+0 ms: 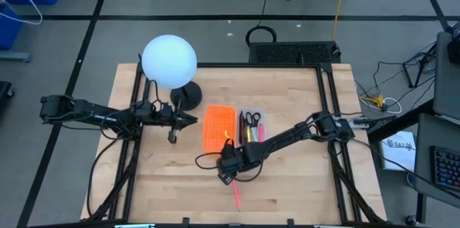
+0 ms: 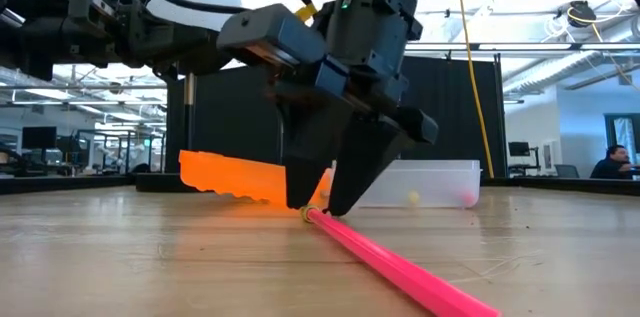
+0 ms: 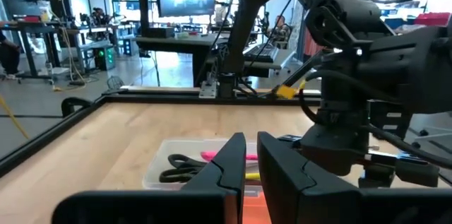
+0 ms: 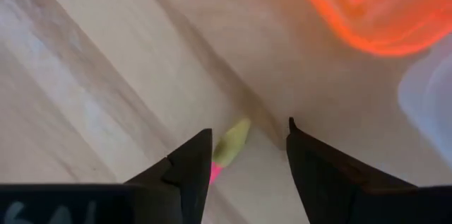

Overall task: Pick & place school supplies into a supply box
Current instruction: Put the pink pencil into the orange supply box

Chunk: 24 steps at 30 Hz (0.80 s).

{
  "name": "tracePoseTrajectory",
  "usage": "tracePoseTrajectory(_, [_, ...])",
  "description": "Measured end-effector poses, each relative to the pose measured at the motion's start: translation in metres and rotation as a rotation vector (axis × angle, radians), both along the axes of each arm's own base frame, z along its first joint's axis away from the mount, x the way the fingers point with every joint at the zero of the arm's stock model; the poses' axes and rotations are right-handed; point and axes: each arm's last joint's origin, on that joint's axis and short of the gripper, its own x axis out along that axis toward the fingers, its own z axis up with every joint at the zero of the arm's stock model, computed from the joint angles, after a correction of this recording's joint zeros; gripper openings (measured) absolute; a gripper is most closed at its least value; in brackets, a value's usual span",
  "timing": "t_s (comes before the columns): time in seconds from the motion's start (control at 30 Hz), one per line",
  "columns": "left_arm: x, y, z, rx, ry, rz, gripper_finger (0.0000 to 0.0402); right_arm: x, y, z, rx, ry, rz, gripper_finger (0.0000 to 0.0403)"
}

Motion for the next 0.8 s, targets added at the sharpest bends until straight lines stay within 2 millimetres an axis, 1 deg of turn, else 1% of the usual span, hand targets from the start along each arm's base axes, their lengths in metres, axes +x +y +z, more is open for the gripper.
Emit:
tracePoseTrajectory(0.2, [0.000, 0.000, 0.000, -0.011, 0.001, -0.001, 0.0047, -0.003, 0.008, 0.000, -0.014, -0.007, -0.017, 0.0174])
tracePoseTrajectory(0.53, [0.000, 0.000, 0.000, -0.011, 0.000, 0.000, 0.0047, -0.004, 0.007, -0.003, -0.007, -0.010, -0.042, 0.0173])
tracePoseTrajectory(0.8, [0.000, 0.000, 0.000, -0.011, -0.001, 0.000, 0.0047, -0.006, 0.015, -0.003, -0.009, -0.023, -0.050, 0.0172])
